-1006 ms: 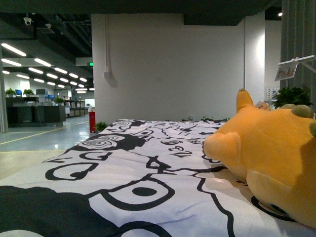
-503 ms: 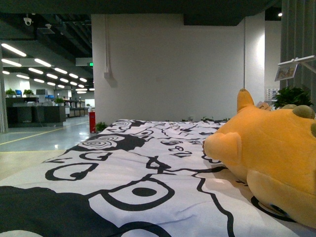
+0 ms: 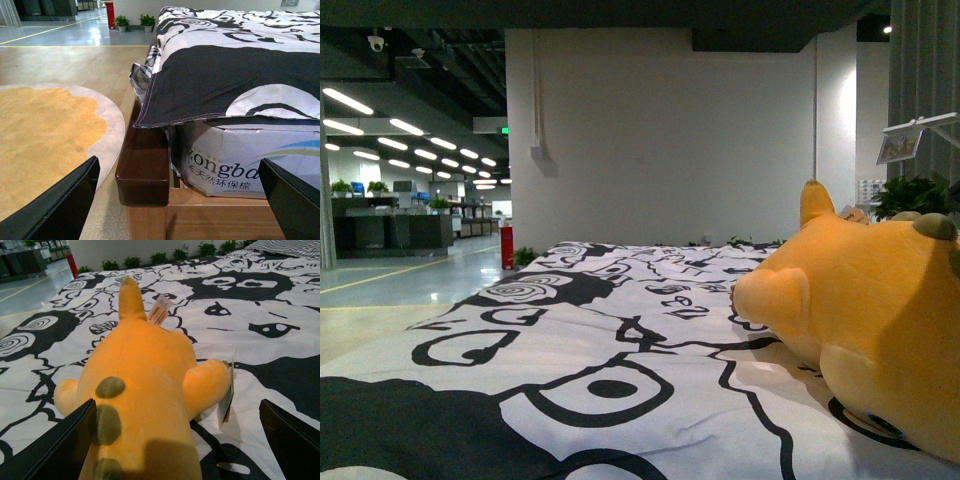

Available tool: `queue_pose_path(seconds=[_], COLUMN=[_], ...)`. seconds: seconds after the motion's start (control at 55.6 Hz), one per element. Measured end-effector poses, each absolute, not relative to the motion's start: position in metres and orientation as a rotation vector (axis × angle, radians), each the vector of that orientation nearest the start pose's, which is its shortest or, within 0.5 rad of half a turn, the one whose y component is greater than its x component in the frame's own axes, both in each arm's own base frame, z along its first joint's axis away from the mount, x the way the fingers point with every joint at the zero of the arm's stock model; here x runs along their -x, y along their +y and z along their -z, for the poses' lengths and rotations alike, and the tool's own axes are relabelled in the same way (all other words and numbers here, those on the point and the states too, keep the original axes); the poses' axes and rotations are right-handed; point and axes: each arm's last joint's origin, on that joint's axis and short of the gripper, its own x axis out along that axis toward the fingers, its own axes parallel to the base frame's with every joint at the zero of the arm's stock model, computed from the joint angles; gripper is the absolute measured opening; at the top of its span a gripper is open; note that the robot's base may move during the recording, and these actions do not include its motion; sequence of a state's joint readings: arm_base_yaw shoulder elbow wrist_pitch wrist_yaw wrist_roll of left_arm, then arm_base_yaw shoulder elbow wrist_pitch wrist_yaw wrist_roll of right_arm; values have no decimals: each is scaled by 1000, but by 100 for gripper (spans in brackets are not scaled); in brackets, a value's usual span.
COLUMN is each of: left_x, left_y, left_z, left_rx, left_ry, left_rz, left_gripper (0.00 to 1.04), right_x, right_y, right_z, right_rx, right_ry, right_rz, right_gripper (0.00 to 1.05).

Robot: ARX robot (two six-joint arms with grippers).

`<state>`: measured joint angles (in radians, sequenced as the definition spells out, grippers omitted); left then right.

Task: Put away toys

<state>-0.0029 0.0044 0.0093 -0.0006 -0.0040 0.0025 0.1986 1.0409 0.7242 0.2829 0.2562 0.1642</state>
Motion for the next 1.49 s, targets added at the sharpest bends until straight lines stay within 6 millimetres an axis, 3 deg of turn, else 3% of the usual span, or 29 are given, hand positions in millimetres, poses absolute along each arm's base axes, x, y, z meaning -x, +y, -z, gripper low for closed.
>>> queue_pose_path(seconds=[0.503,0.827,1.186,1.492], left_x=[-97,-97,-97,-97], left_y=[0,0,0,0], left_z=[-166,-166,-166,-166], left_rx=[-2,-2,-2,-2], left_ry=[-4,-4,-4,-4], left_rz=[-1,-1,-1,-1], left_gripper=[98,98,98,98], right_x=[-235,-243,-245,-245], right_y=[67,68,85,85], right_z=[-297,-283,-259,-259], right_rx=[-150,-133,-118,-108], right_ry=[35,31,60,57], right_rz=[16,26,11,15], right_gripper=[98,98,98,98])
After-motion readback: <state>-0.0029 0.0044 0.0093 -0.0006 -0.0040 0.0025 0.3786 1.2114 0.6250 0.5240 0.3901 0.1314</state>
